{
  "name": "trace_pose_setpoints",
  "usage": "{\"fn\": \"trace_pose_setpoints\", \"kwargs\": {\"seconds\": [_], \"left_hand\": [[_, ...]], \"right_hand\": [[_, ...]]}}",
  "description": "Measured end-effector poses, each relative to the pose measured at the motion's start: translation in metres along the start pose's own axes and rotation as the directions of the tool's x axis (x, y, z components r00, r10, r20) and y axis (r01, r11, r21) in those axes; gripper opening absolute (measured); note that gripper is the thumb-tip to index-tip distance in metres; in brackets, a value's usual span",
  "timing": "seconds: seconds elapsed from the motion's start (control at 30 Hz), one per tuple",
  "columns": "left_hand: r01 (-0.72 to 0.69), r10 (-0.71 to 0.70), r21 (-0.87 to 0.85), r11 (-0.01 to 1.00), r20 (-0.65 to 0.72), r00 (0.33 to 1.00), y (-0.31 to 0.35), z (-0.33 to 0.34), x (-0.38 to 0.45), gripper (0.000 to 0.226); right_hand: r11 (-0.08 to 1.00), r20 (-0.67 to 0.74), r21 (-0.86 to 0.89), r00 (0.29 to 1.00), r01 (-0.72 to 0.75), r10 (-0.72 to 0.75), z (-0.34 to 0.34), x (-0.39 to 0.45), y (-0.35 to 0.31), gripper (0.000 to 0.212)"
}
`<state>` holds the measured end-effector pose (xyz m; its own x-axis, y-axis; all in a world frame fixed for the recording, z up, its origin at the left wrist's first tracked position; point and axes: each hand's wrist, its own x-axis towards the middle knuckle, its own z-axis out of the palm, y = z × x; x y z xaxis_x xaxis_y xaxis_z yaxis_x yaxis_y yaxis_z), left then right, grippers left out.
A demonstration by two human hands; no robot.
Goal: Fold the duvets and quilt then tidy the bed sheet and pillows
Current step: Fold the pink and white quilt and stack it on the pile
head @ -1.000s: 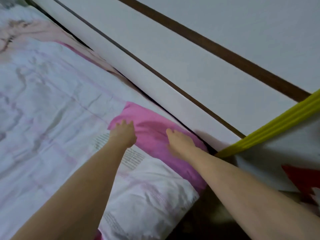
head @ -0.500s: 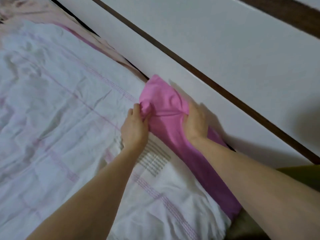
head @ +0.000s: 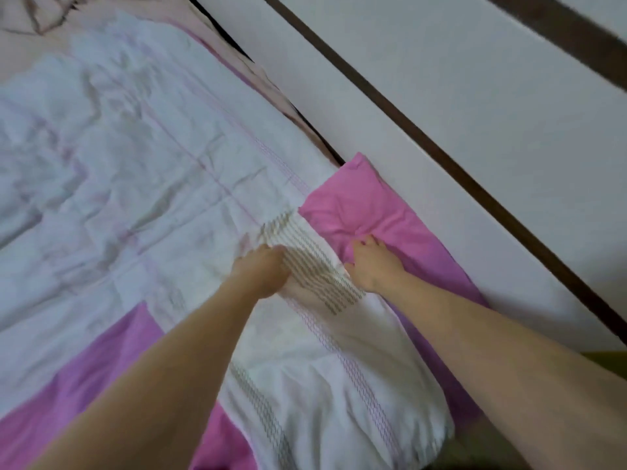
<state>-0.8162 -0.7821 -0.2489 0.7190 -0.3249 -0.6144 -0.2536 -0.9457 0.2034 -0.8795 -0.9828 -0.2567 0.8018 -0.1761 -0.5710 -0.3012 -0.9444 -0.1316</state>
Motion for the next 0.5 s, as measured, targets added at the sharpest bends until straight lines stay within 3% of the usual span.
{"fn": "trace_pose_setpoints", "kwargs": {"seconds": [0.1,0.3,0.33,0.43,0.5], "left_hand": [[0.056,-0.056,-0.004,0.998,-0.056,0.997,-0.035,-0.041,-0.065,0.039],[0.281,-0.293,-0.086,0.956,-0.205,0.934,-0.117,-0.073,-0.237,0.031],[0.382,-0.404,-0.134,0.914,-0.215,0.889,-0.145,-0.066,-0.309,0.03],[0.436,-0.46,-0.148,0.888,-0.231,0.858,-0.155,-0.055,-0.368,0.031],[0.535,-0.574,-0.21,0.819,-0.253,0.779,-0.182,-0.032,-0.453,0.032]], "right_hand": [[0.99,-0.042,0.021,0.99,0.139,-0.138,-0.037,-0.042,-0.044,0.026],[0.89,-0.005,-0.007,0.89,0.455,-0.455,-0.071,-0.14,-0.16,0.025],[0.818,0.013,-0.041,0.819,0.573,-0.573,-0.066,-0.179,-0.208,0.025],[0.76,0.022,-0.054,0.762,0.647,-0.647,-0.061,-0.218,-0.248,0.024],[0.63,0.09,-0.088,0.636,0.771,-0.766,-0.049,-0.276,-0.306,0.025]]}}
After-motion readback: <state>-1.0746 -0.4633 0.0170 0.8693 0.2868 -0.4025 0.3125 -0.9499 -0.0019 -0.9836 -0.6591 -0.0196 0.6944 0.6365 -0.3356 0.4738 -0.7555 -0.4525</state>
